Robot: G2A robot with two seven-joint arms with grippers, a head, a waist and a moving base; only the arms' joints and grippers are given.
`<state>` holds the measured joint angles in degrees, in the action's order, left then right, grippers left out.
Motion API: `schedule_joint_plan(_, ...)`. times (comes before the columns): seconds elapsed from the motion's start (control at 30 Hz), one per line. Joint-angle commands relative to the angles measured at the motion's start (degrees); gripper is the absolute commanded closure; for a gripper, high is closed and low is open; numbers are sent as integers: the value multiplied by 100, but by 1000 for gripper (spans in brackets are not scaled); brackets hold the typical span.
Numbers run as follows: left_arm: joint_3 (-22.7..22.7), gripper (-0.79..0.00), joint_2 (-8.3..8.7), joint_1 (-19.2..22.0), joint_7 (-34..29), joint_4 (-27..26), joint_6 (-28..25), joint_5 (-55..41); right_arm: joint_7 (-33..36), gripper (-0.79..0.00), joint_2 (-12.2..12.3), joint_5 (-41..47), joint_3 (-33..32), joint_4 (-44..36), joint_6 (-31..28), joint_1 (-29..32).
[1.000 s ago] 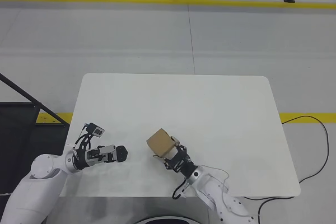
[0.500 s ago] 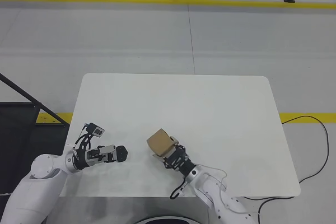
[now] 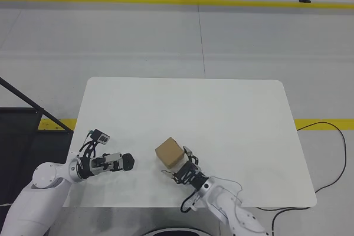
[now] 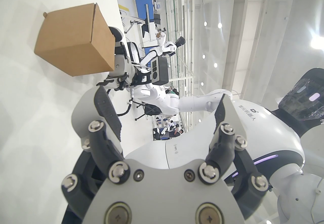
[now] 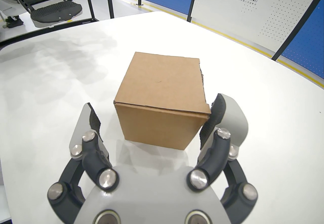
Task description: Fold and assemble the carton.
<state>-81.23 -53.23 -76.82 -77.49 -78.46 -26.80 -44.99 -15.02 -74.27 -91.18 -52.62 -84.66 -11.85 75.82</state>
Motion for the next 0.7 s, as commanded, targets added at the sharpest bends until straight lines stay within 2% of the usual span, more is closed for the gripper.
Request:
schedule_joint_plan(0.0,0,-785,0,0,0,0,0,0,-235,-785,21,48,-66,-153,-38,109)
schedule_joint_plan(0.23,0,-785,0,0,0,0,0,0,-951,-785,197,-249,-642,-908,196,790)
schedule_joint_plan(0.37,-119,-785,-6,-63,449,-97,137,-55,-1274,-785,318,-113,-1274,-1361,310,1272)
schedule_joint_plan(0.47,-278,-785,1,-150,825,-77,266,-72,-1630,-785,387,241,-1722,-1578,189,1597)
schedule_joint_plan(0.67,-297,-784,3,-154,885,-78,311,-61,-1632,-784,387,245,-1725,-1579,186,1598)
